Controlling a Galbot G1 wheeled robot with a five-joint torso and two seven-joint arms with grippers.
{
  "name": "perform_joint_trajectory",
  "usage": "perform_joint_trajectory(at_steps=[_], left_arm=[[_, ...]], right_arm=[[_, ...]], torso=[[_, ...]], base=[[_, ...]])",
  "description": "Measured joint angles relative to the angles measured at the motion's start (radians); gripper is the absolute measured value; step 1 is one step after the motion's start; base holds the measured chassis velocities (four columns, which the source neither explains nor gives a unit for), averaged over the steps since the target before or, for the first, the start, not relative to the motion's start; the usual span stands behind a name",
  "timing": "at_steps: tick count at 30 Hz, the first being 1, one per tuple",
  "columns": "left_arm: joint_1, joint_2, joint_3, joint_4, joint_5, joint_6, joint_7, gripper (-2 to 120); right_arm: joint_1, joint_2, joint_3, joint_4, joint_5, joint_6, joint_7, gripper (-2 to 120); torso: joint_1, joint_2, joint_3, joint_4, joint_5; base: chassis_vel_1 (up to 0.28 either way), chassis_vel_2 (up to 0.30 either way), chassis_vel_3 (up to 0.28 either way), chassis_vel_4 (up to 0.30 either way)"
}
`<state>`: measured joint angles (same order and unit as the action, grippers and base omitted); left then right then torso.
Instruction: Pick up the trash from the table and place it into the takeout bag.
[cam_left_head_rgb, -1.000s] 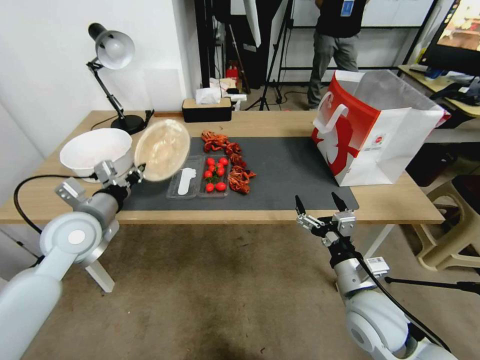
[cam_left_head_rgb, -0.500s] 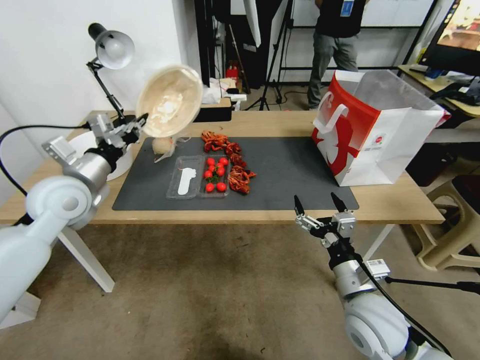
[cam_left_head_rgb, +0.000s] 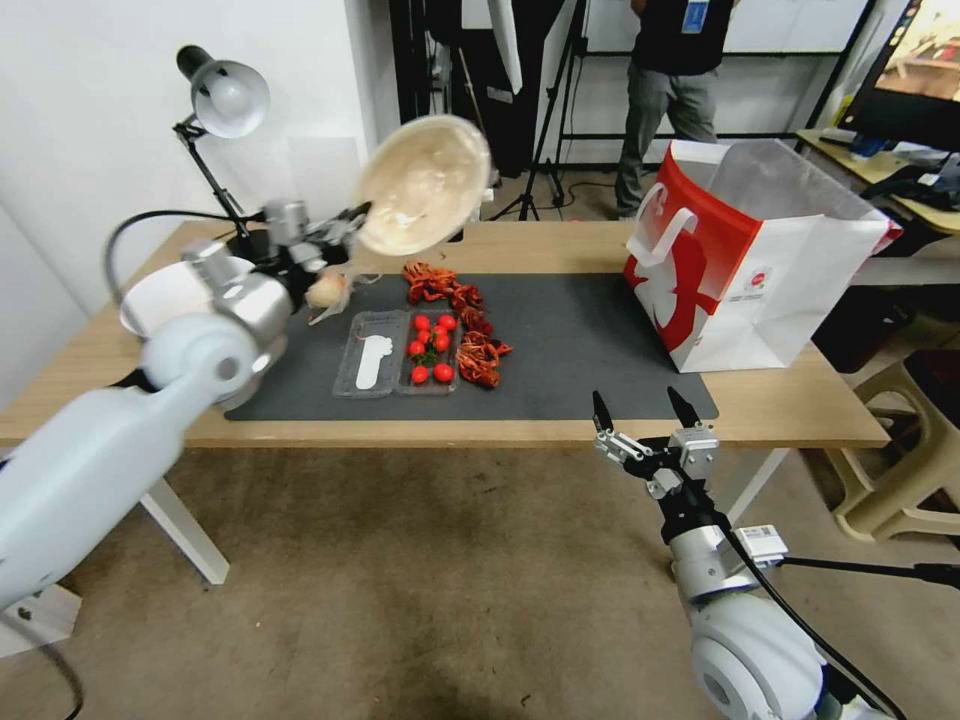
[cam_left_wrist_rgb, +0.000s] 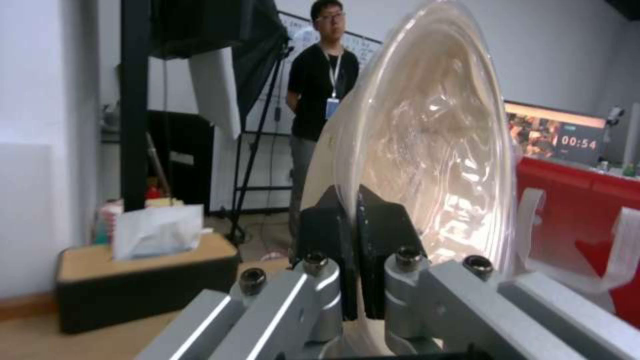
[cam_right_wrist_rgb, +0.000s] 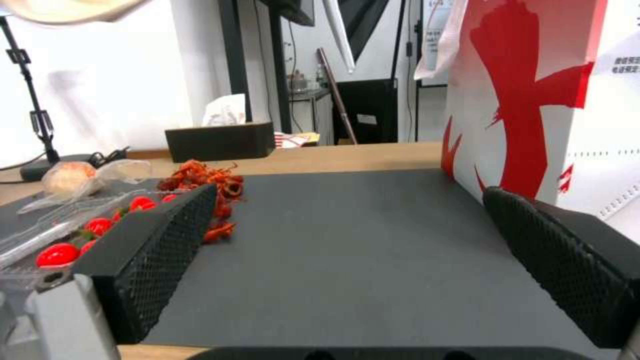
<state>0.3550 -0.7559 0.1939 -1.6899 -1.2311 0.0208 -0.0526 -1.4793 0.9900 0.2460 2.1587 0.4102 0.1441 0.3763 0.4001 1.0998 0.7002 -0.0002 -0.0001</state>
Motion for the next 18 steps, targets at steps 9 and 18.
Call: perform_joint_trajectory(at_steps=[9,18], left_arm=[[-0.219,-0.157,0.220,0.171,0.063,-0.036,-0.005,0],[-0.368,-0.391,0.316,0.341,0.077,-0.056,-0.005,0]], right_arm=[[0.000,0.016,0.000,-0.005,-0.007,-0.002,0.000,100],[-0.012,0.028,0.011,-0.010,-0.017,0.001,-0.001,100]], torso=[[0.000,0.000,0.000,0.0003,0.0000],[0.000,0.000,0.000,-0.0004,0.0005]], base=[[0.000,0.000,0.000,0.000],[0.000,0.000,0.000,0.000]])
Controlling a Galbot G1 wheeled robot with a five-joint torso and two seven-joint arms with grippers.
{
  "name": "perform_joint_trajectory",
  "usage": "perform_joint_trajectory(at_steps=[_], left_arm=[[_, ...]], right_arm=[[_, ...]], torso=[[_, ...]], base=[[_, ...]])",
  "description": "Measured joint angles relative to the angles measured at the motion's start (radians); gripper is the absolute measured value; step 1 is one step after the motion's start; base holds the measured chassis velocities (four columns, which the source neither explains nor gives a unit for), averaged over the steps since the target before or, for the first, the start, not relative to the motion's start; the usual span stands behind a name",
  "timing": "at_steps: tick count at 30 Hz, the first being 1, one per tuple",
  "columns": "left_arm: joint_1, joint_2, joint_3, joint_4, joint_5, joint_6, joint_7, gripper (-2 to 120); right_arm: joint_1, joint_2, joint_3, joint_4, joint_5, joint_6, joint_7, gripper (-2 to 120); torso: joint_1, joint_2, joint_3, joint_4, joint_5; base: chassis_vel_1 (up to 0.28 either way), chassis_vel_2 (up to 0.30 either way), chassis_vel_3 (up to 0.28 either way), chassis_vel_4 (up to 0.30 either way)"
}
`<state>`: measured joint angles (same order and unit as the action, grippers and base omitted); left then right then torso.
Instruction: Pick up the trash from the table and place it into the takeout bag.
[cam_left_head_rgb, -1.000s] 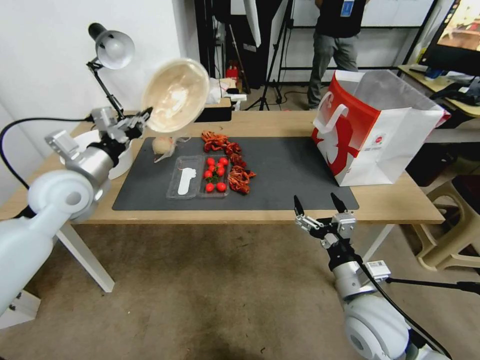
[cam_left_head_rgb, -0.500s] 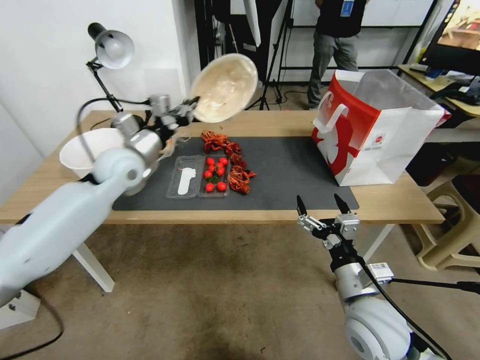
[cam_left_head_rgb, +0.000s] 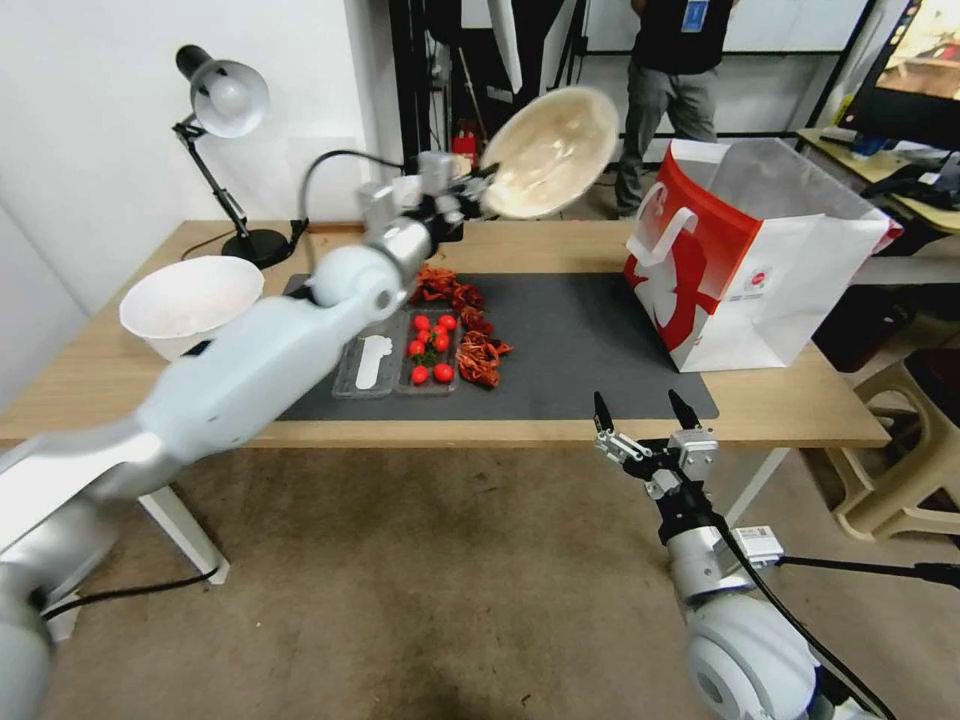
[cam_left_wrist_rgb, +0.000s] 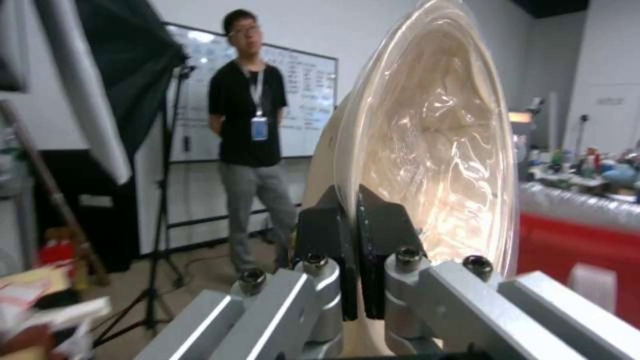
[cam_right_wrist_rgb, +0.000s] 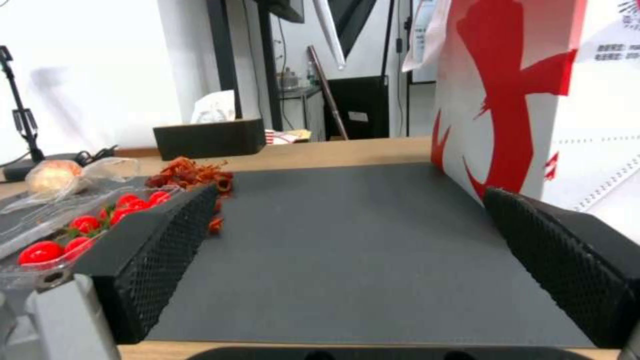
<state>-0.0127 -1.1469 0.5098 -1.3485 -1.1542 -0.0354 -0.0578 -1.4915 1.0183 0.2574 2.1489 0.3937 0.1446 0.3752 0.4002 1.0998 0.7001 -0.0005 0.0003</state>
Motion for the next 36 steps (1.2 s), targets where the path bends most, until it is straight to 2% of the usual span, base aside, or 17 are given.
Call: perform_joint_trajectory(at_steps=[1,2,4,6,7,10,11,14,15,17,19,23,29,34,35,36], left_arm=[[0.000,0.000,0.000,0.000,0.000,0.000,0.000,0],[-0.025,-0.041,0.011,0.027,0.000,-0.001,-0.001,0],[-0.052,-0.083,0.025,0.055,0.000,-0.003,-0.002,0],[-0.063,-0.097,0.030,0.066,0.000,-0.003,-0.003,0],[-0.092,-0.137,0.041,0.099,0.004,-0.006,-0.004,0],[-0.110,-0.164,0.046,0.123,0.006,-0.007,-0.005,0],[-0.133,-0.202,0.051,0.155,0.015,-0.009,-0.007,0],[-0.151,-0.236,0.060,0.183,0.029,-0.011,-0.009,0],[-0.176,-0.285,0.073,0.216,0.050,-0.015,-0.011,0],[-0.182,-0.298,0.076,0.225,0.058,-0.015,-0.011,0],[-0.208,-0.373,0.095,0.290,0.121,-0.025,-0.004,0],[-0.231,-0.441,0.109,0.377,0.212,-0.048,0.009,0],[-0.242,-0.450,0.166,0.410,0.338,-0.068,0.025,0],[-0.230,-0.424,0.185,0.379,0.349,-0.070,0.030,1],[-0.224,-0.415,0.185,0.365,0.347,-0.070,0.031,10],[-0.224,-0.412,0.184,0.362,0.346,-0.071,0.031,13]], right_arm=[[0.000,0.000,0.000,0.000,0.000,0.000,0.000,100],[-0.002,0.001,0.003,0.000,-0.001,0.002,-0.001,100],[-0.004,0.001,0.006,-0.002,-0.001,0.004,-0.002,100],[-0.005,0.001,0.008,-0.002,-0.001,0.005,-0.002,100],[-0.006,0.001,0.011,-0.004,-0.001,0.008,-0.003,100],[-0.006,0.002,0.012,-0.005,-0.001,0.008,-0.004,100],[-0.006,0.003,0.013,-0.008,-0.001,0.010,-0.004,100],[-0.007,0.005,0.013,-0.009,-0.002,0.012,-0.005,100],[-0.009,0.007,0.013,-0.012,-0.006,0.015,-0.006,100],[-0.010,0.008,0.013,-0.013,-0.007,0.016,-0.007,100],[-0.015,0.011,0.017,-0.015,-0.012,0.019,-0.009,100],[-0.022,0.014,0.024,-0.015,-0.016,0.022,-0.011,100],[-0.033,0.013,0.037,-0.013,-0.018,0.028,-0.016,100],[-0.034,0.015,0.038,-0.013,-0.020,0.029,-0.016,100],[-0.037,0.017,0.037,-0.013,-0.023,0.029,-0.018,100],[-0.037,0.018,0.036,-0.013,-0.024,0.029,-0.018,100]], torso=[[0.000,0.000,0.000,0.0000,0.0000],[0.000,0.000,0.000,0.0001,0.0002],[0.000,0.000,0.000,0.0003,0.0001],[0.000,0.000,0.000,0.0005,-0.0001],[0.000,0.000,0.000,0.0007,-0.0002],[0.000,0.000,0.000,0.0008,-0.0001],[0.000,0.000,0.000,0.0008,-0.0001],[0.000,0.000,0.000,0.0007,0.0000],[0.000,0.000,0.000,0.0004,0.0000],[0.000,0.000,0.000,0.0004,0.0001],[0.000,0.000,0.000,0.0004,0.0001],[0.000,0.000,0.000,0.0002,0.0001],[0.000,0.000,0.000,0.0006,-0.0003],[0.000,0.000,0.000,0.0008,-0.0003],[0.000,0.000,0.000,0.0007,-0.0005],[0.000,0.000,0.000,0.0007,-0.0004]], base=[[0.000,0.000,0.000,0.000],[0.000,0.000,0.000,0.000],[0.000,0.000,0.000,0.000],[0.000,0.000,0.000,0.000],[0.000,0.000,0.000,0.000],[0.000,0.000,0.000,0.000],[0.000,0.000,0.000,0.000],[0.000,0.000,0.000,0.000],[0.000,0.000,0.000,0.000],[0.000,0.000,0.000,0.000],[0.000,0.000,0.000,0.000],[0.000,0.000,0.000,0.000],[0.000,0.000,0.000,0.000],[0.000,0.000,0.000,0.000],[0.000,0.000,0.000,0.000],[0.000,0.000,0.000,0.000]])
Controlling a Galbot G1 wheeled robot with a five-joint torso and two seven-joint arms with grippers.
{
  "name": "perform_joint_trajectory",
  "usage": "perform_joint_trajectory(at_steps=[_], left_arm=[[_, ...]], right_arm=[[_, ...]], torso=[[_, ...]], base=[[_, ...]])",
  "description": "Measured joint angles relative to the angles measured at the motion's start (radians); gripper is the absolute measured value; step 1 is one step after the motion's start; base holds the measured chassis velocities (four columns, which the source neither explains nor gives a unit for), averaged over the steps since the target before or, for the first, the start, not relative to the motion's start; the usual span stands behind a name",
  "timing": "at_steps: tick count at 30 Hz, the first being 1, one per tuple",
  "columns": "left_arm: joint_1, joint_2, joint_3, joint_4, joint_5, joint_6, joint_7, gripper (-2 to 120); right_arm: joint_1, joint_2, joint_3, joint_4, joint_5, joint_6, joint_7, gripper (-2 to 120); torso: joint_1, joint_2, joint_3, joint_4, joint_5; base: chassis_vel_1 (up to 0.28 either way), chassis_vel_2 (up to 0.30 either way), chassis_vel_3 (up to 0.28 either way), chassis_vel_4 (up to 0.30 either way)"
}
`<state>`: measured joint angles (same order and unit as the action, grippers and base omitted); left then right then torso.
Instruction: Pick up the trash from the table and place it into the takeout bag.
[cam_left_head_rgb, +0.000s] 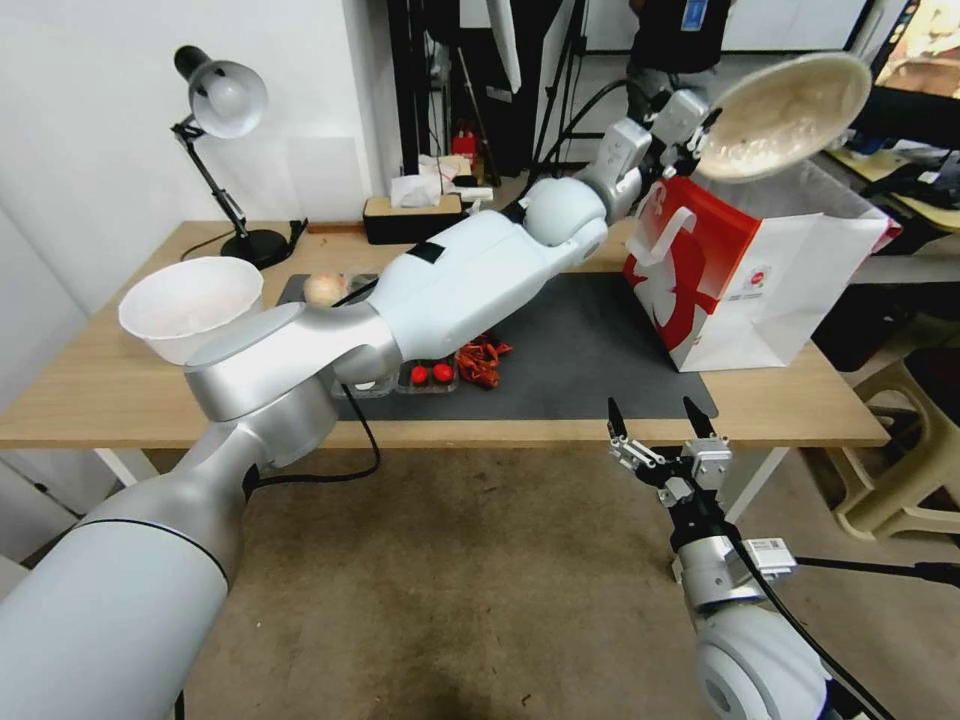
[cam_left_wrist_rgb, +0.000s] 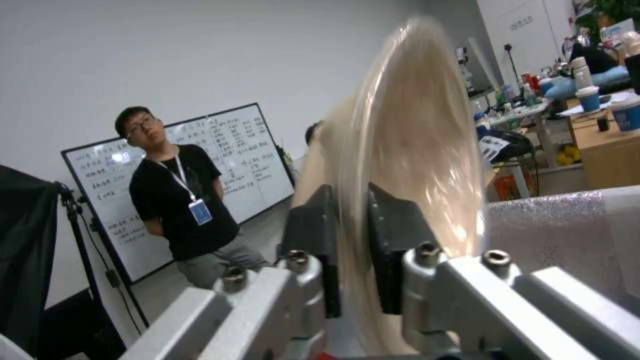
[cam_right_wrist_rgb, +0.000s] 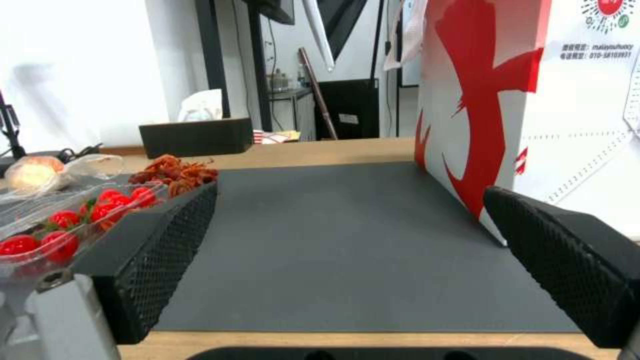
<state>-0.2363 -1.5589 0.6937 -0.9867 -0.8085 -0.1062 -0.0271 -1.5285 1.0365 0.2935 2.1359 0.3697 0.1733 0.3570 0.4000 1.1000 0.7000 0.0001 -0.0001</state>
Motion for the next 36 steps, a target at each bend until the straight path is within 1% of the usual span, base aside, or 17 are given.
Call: perform_joint_trajectory(at_steps=[2,5,6,10,14,16,18,19,22,27,28,30,31,33,34,35,36], left_arm=[[0.000,0.003,-0.001,-0.004,-0.002,-0.001,0.000,18],[0.005,0.014,-0.011,-0.027,-0.006,-0.003,-0.002,33],[0.005,0.014,-0.011,-0.027,-0.006,-0.003,-0.002,33],[0.018,0.022,-0.023,-0.045,-0.012,-0.003,-0.012,52],[0.024,0.030,-0.028,-0.059,-0.014,-0.003,-0.021,58],[0.041,0.066,-0.031,-0.107,-0.026,-0.001,-0.038,71],[0.055,0.092,-0.032,-0.137,-0.032,0.003,-0.044,74],[0.076,0.130,-0.034,-0.176,-0.034,0.006,-0.049,81],[0.127,0.191,-0.042,-0.234,-0.033,0.006,-0.061,95],[0.171,0.230,-0.049,-0.282,-0.029,0.006,-0.067,99],[0.182,0.241,-0.053,-0.297,-0.028,0.006,-0.070,100],[0.222,0.289,-0.071,-0.363,-0.026,0.015,-0.088,100],[0.222,0.289,-0.071,-0.363,-0.026,0.015,-0.088,100],[0.249,0.325,-0.089,-0.409,-0.026,0.024,-0.097,100],[0.276,0.363,-0.111,-0.452,-0.026,0.032,-0.102,100],[0.276,0.363,-0.111,-0.452,-0.026,0.032,-0.102,100],[0.296,0.391,-0.126,-0.480,-0.026,0.036,-0.105,100]], right_arm=[[0.000,0.002,-0.002,0.000,-0.002,0.000,0.000,100],[-0.003,0.009,-0.006,0.000,-0.009,0.000,-0.001,100],[-0.003,0.009,-0.006,0.000,-0.009,0.000,-0.001,100],[-0.022,0.011,0.001,0.004,-0.016,0.002,-0.003,100],[-0.026,0.012,0.003,0.007,-0.016,0.003,-0.003,100],[-0.035,0.015,0.013,0.015,-0.017,0.003,-0.003,100],[-0.044,0.016,0.021,0.020,-0.018,0.003,-0.003,100],[-0.061,0.020,0.039,0.027,-0.021,0.004,-0.004,100],[-0.082,0.029,0.062,0.033,-0.031,0.006,-0.005,100],[-0.112,0.043,0.078,0.041,-0.047,0.009,-0.008,100],[-0.117,0.046,0.081,0.043,-0.050,0.009,-0.009,100],[-0.123,0.051,0.081,0.051,-0.056,0.009,-0.012,100],[-0.123,0.051,0.081,0.051,-0.056,0.009,-0.012,100],[-0.127,0.052,0.080,0.054,-0.060,0.009,-0.013,100],[-0.130,0.053,0.080,0.056,-0.062,0.010,-0.015,100],[-0.130,0.053,0.080,0.056,-0.062,0.010,-0.015,100],[-0.132,0.053,0.079,0.056,-0.064,0.010,-0.015,100]], torso=[[0.000,0.000,0.000,0.0000,0.0000],[0.000,0.000,0.000,0.0000,0.0000],[0.000,0.000,0.000,0.0000,0.0000],[0.000,0.000,0.000,-0.0004,0.0000],[0.000,0.000,0.000,-0.0004,0.0001],[0.000,0.000,0.000,-0.0004,0.0000],[0.000,0.000,0.000,-0.0001,0.0000],[0.000,0.000,0.000,0.0001,-0.0002],[0.000,0.000,0.000,0.0000,-0.0002],[0.000,0.000,0.000,-0.0001,-0.0002],[0.000,0.000,0.000,-0.0007,-0.0002],[0.000,0.000,0.000,-0.0006,-0.0001],[0.000,0.000,0.000,-0.0006,-0.0001],[0.000,0.000,0.000,0.0000,-0.0001],[0.000,0.000,0.000,0.0000,-0.0003],[0.000,0.000,0.000,0.0000,-0.0003],[0.000,0.000,0.000,0.0000,-0.0003]], base=[[0.000,0.000,0.000,0.000],[0.000,0.000,0.000,0.000],[0.000,0.000,0.000,0.000],[0.000,0.000,0.000,0.000],[0.000,0.000,0.000,0.000],[0.000,0.000,0.000,0.000],[0.000,0.000,0.000,0.000],[0.000,0.000,0.000,0.000],[0.000,0.000,0.000,0.000],[0.000,0.000,0.000,0.000],[0.000,0.000,0.000,0.000],[0.000,0.000,0.000,0.000],[0.000,0.000,0.000,0.000],[0.000,0.000,0.000,0.000],[0.000,0.000,0.000,0.000],[0.000,0.000,0.000,0.000],[0.000,0.000,0.000,0.000]])
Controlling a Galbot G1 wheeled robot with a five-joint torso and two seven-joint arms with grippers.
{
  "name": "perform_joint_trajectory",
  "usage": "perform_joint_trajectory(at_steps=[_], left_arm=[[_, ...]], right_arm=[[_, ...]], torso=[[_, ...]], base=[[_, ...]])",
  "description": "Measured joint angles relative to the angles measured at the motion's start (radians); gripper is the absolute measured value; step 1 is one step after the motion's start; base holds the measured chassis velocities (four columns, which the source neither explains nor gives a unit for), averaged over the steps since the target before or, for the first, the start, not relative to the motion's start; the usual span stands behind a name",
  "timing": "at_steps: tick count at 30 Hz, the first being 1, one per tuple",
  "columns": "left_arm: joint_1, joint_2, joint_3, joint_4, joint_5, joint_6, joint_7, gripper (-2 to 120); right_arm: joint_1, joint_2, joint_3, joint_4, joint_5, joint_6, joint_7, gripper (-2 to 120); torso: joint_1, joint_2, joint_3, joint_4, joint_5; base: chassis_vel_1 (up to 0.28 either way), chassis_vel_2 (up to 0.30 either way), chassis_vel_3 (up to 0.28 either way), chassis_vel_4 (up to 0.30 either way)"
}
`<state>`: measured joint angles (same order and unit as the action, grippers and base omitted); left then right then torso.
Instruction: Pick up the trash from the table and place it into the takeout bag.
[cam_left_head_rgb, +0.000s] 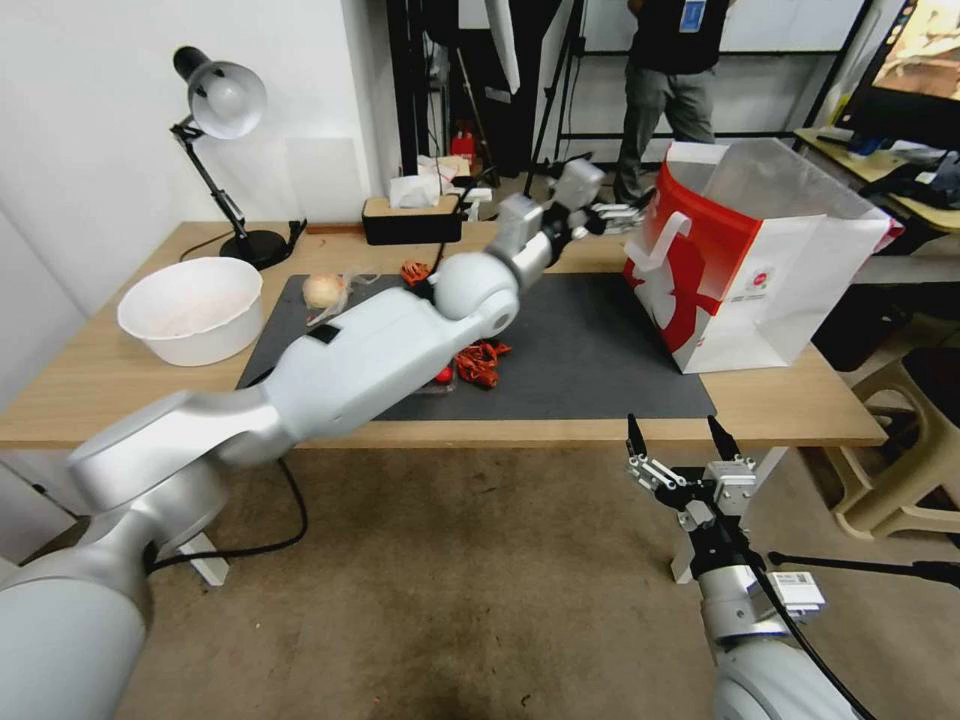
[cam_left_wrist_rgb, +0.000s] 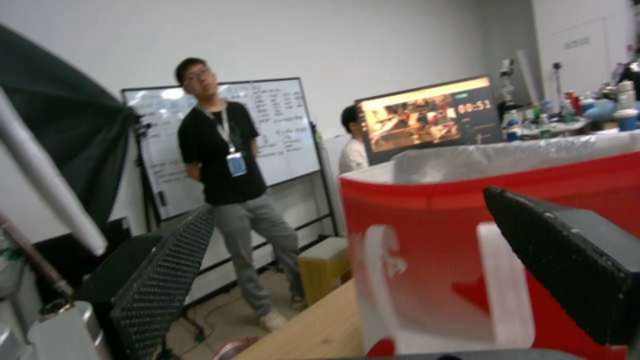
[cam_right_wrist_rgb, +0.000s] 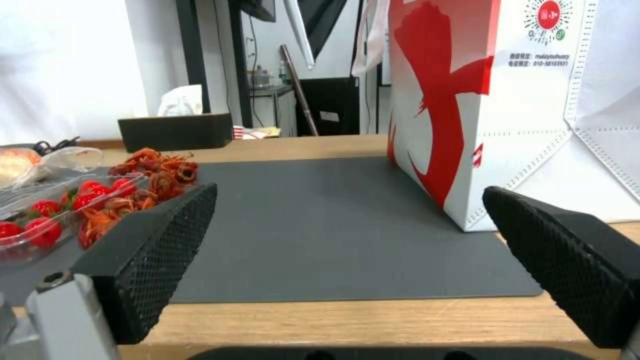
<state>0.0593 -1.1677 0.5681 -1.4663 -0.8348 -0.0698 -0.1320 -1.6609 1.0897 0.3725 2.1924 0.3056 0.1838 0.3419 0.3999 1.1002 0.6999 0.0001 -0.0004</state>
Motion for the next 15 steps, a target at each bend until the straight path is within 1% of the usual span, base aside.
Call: perform_joint_trajectory(at_steps=[1,2,4,5,7,8,9,11,12,13,14,15], left_arm=[[0.019,0.025,-0.012,-0.023,0.001,0.003,-0.002,100],[0.019,0.025,-0.012,-0.023,0.001,0.003,-0.002,100],[0.090,0.102,-0.057,-0.079,0.014,0.003,-0.002,100],[0.090,0.102,-0.057,-0.079,0.014,0.003,-0.002,100],[0.160,0.154,-0.104,-0.122,0.024,0.002,-0.009,100],[0.202,0.179,-0.135,-0.143,0.041,-0.001,-0.015,100],[0.202,0.179,-0.135,-0.143,0.041,-0.001,-0.015,100],[0.268,0.210,-0.183,-0.170,0.077,-0.008,-0.031,100],[0.328,0.228,-0.234,-0.193,0.109,-0.009,-0.056,100],[0.328,0.228,-0.234,-0.193,0.109,-0.009,-0.056,100],[0.382,0.243,-0.285,-0.220,0.137,-0.002,-0.085,100],[0.387,0.244,-0.289,-0.222,0.139,-0.001,-0.087,100]], right_arm=[[-0.002,0.000,-0.001,0.000,-0.001,0.000,0.000,100],[-0.002,0.000,-0.001,0.000,-0.001,0.000,0.000,100],[-0.003,0.003,-0.003,0.000,-0.004,0.001,-0.001,100],[-0.003,0.003,-0.003,0.000,-0.004,0.001,-0.001,100],[-0.003,0.004,-0.005,0.000,-0.006,0.001,-0.002,100],[-0.002,0.006,-0.004,0.001,-0.006,0.001,-0.002,100],[-0.002,0.006,-0.004,0.001,-0.006,0.001,-0.002,100],[0.001,0.007,-0.004,0.002,-0.006,0.000,-0.001,100],[0.002,0.009,-0.003,0.004,-0.006,-0.002,0.000,100],[0.002,0.009,-0.003,0.004,-0.006,-0.002,0.000,100],[0.003,0.009,-0.003,0.005,-0.006,-0.003,0.000,100],[0.003,0.009,-0.003,0.005,-0.006,-0.003,0.000,100]], torso=[[0.000,0.000,0.000,0.0001,0.0001],[0.000,0.000,0.000,0.0001,0.0001],[0.000,0.000,0.000,-0.0002,0.0001],[0.000,0.000,0.000,-0.0002,0.0001],[0.000,0.000,0.000,0.0003,0.0000],[0.000,0.000,0.000,0.0001,-0.0001],[0.000,0.000,0.000,0.0001,-0.0001],[0.000,0.000,0.000,-0.0001,0.0003],[0.000,0.000,0.000,-0.0001,0.0000],[0.000,0.000,0.000,-0.0001,0.0000],[0.000,0.000,0.000,-0.0001,-0.0001],[0.000,0.000,0.000,-0.0001,-0.0001]], base=[[0.000,0.000,0.000,0.000],[0.000,0.000,0.000,0.000],[0.000,0.000,0.000,0.000],[0.000,0.000,0.000,0.000],[0.000,0.000,0.000,0.000],[0.000,0.000,0.000,0.000],[0.000,0.000,0.000,0.000],[0.000,0.000,0.000,0.000],[0.000,0.000,0.000,0.000],[0.000,0.000,0.000,0.000],[0.000,0.000,0.000,0.000],[0.000,0.000,0.000,0.000]])
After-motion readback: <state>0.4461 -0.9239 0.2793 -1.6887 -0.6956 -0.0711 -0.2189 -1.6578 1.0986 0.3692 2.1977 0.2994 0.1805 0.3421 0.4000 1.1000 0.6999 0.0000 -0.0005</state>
